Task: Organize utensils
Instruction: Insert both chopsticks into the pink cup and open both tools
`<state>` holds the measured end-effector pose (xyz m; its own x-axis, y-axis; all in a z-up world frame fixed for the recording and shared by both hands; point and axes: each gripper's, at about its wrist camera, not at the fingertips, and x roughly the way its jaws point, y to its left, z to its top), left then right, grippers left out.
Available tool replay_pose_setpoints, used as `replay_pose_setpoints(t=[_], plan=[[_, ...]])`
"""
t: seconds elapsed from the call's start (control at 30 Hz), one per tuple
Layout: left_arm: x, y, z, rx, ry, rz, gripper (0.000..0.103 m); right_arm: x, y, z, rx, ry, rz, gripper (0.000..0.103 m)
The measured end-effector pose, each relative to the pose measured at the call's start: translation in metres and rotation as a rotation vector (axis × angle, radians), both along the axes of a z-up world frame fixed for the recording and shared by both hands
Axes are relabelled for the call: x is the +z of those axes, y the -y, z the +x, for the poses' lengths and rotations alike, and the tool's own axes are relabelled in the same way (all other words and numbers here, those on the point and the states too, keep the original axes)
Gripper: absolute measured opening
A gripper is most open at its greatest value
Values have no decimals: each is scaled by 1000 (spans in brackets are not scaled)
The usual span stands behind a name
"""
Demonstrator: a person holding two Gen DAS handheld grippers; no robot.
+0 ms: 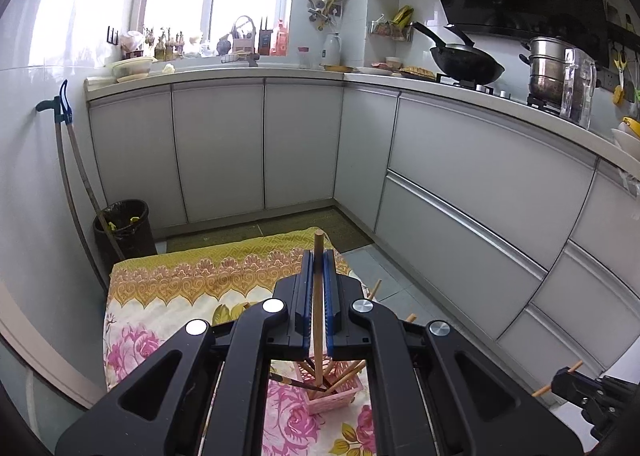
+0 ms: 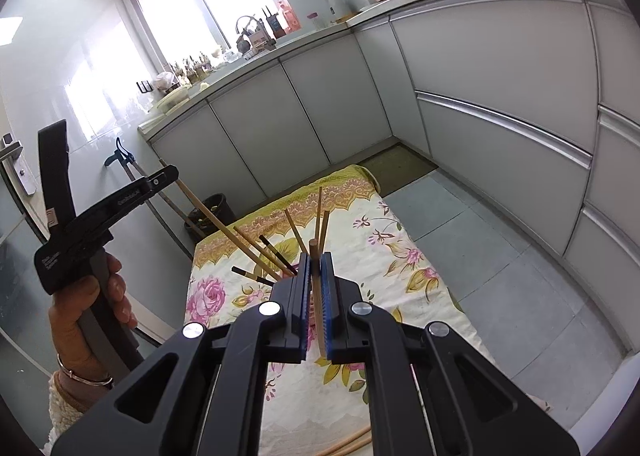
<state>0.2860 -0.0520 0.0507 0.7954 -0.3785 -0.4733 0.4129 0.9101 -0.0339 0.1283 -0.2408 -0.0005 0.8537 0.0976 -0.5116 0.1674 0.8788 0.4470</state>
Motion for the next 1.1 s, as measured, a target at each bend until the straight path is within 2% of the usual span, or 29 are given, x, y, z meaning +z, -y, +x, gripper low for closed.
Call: replay_pose_setpoints(t=[0.27, 0.37, 0.4, 0.43, 0.5, 0.7, 0.77, 0.83, 0.93, 1.1], plan=[[-44, 7, 31, 39, -81, 32, 4, -4, 2, 10, 7, -5, -6, 5], [-59, 6, 36, 36, -141, 54, 6, -2, -1, 13, 16, 2, -9, 5], [-62, 4, 35, 42, -154, 58, 12, -1, -3, 13, 18, 6, -10, 5], [-62, 1, 33, 51, -164, 53, 26, 1, -4, 13, 20, 11, -12, 5], [-57, -10, 25, 65, -159, 8, 37, 6, -8, 14, 25, 24, -14, 5], [-21, -58, -21, 140, -69, -121, 44, 34, -23, 23, 39, 99, -46, 5], [-14, -76, -37, 166, -46, -161, 44, 44, -28, 31, 37, 128, -62, 5], [-9, -93, -52, 180, -30, -195, 49, 51, -35, 44, 31, 145, -89, 5], [-8, -118, -69, 213, -11, -242, 49, 53, -43, 65, 24, 152, -117, 5], [-1, -145, -73, 245, -1, -296, 49, 43, -54, 96, 14, 148, -173, 5]])
